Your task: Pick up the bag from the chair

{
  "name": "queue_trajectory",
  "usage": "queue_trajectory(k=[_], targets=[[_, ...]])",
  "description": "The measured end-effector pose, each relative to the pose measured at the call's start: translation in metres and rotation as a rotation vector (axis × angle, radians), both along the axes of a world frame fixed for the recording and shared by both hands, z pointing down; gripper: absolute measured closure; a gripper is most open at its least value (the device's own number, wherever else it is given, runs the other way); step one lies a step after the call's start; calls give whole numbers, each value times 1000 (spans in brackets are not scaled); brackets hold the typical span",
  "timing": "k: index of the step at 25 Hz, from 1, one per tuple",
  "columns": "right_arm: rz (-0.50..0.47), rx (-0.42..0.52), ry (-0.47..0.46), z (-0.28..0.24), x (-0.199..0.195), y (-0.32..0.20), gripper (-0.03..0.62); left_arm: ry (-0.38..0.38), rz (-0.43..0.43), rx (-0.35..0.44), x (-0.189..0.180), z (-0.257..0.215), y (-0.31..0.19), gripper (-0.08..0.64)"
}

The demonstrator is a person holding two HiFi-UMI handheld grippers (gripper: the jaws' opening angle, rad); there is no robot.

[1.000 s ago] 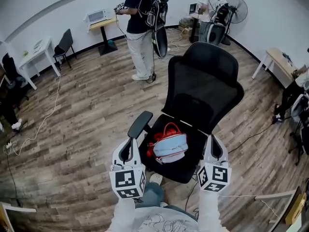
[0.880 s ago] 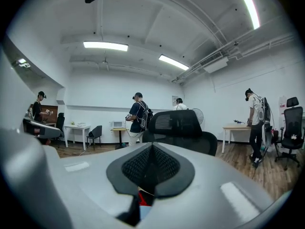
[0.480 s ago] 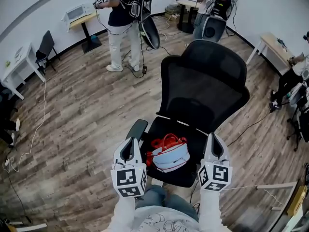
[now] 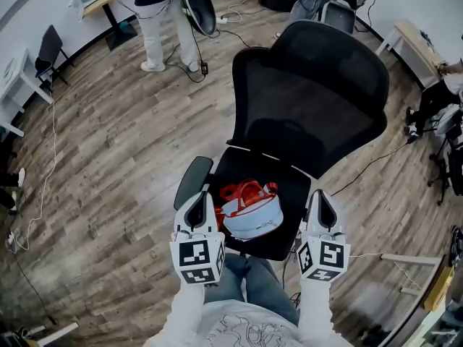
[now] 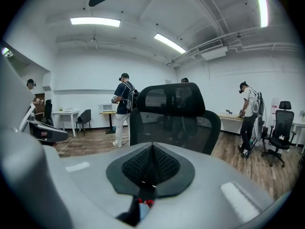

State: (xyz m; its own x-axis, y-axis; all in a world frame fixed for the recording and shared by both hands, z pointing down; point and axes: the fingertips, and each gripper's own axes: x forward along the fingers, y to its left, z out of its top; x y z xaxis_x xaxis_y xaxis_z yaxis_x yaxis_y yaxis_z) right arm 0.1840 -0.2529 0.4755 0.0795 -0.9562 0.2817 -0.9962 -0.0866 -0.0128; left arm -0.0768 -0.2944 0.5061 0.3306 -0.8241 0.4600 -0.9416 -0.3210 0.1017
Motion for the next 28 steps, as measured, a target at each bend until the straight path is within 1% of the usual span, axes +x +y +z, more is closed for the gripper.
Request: queue_trajectory(k=[5,8,9,11,16,20,24,28], targets=[[3,-40,-8,22,7,-4,582,-13,31,-55,23,30,-7,552],[5,-56,1,34,8,-6,582,-27,74,-86,39,50,-11,548],[6,-63,-1,39,8,-6,582,-30,87,-97,43,56,-12,538],[8,-80,-7,47,11,-6,582,-38,108,-119,51,70,-15,487],[24,-108,-14,60,18,-3,583,-53,155,-178,64,98,-19,406],[43,-124,-19,70,29,-1,583,-60,185,-216,73,113,-20,369],[55,-139,-26,78,32,3,583,-75,209,-267,78,132,-19,311],[57,-151,-29,85,32,9,583,-112,236,-302,83,151,-20,295]])
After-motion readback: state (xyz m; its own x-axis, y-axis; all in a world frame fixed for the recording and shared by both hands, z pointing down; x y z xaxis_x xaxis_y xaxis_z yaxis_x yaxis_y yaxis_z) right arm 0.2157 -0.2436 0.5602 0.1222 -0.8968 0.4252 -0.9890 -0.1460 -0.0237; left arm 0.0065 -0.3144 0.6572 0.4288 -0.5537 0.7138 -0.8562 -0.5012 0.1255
